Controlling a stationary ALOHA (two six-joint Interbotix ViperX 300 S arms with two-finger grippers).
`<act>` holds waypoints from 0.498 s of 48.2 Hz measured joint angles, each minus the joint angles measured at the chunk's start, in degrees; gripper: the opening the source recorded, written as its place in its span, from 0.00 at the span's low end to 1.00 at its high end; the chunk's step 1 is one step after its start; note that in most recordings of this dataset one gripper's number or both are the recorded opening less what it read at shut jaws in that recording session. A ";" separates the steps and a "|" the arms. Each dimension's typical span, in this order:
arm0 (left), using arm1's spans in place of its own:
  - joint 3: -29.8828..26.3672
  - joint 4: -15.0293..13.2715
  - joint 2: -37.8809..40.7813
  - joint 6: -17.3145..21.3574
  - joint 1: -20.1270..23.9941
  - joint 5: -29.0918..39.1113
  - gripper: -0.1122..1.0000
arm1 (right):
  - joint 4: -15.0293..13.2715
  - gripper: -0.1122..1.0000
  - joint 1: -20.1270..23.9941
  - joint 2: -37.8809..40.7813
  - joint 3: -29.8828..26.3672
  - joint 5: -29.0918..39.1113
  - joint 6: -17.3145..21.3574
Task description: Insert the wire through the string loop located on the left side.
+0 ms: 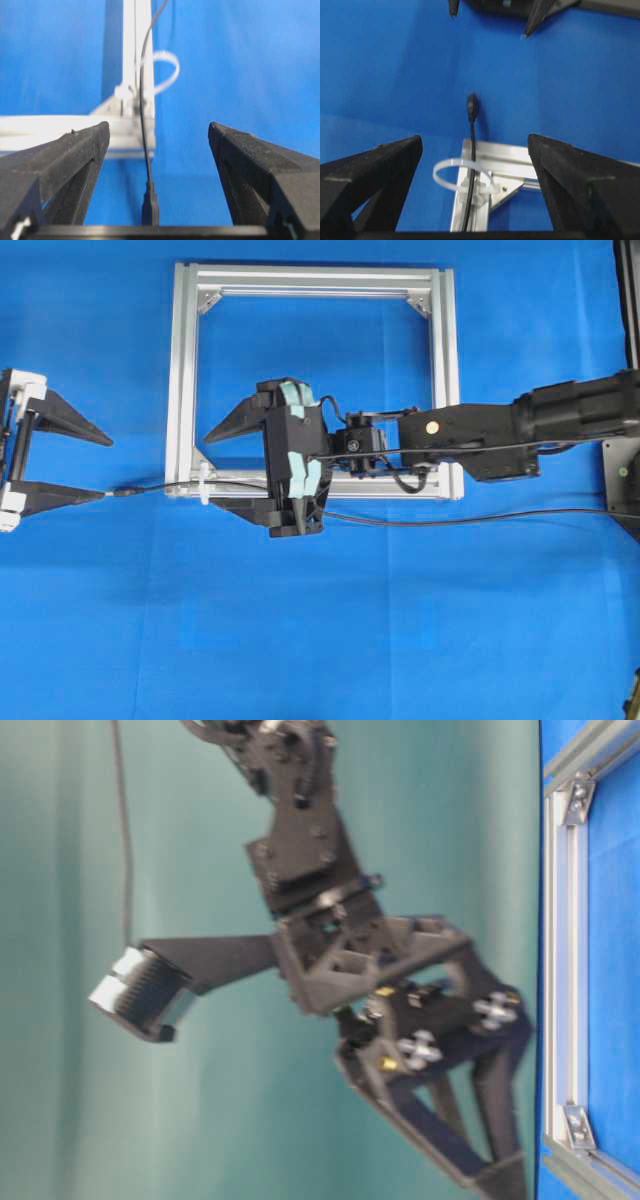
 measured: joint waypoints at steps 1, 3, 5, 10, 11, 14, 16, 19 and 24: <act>-0.09 0.00 -0.44 0.09 0.00 0.09 0.78 | -0.09 0.96 0.00 -0.26 0.00 0.09 0.00; -0.26 0.00 -1.14 0.09 0.00 0.09 0.78 | 0.00 0.96 0.00 -0.79 0.00 0.44 0.00; -0.35 0.00 -1.58 0.09 0.00 0.35 0.78 | -0.09 0.96 0.00 -1.32 0.00 0.62 0.00; -0.26 0.09 -2.11 0.09 0.00 1.05 0.78 | -0.09 0.96 0.00 -1.67 0.00 0.88 0.00; -0.35 0.09 -2.11 0.09 0.09 1.23 0.78 | -0.09 0.96 0.00 -1.67 0.00 0.88 0.00; -0.35 0.09 -2.11 0.09 0.18 1.41 0.78 | -0.09 0.96 0.00 -1.67 0.00 0.88 0.00; -0.35 0.09 -2.11 0.09 0.18 1.41 0.78 | 0.00 0.96 0.00 -1.67 0.00 0.88 0.00; -0.35 0.09 -2.02 0.09 0.26 1.49 0.78 | 0.00 0.96 0.00 -1.67 0.00 0.97 0.00; -0.35 0.09 -1.93 0.09 0.35 1.49 0.78 | -0.09 0.96 0.00 -1.67 0.00 0.97 0.00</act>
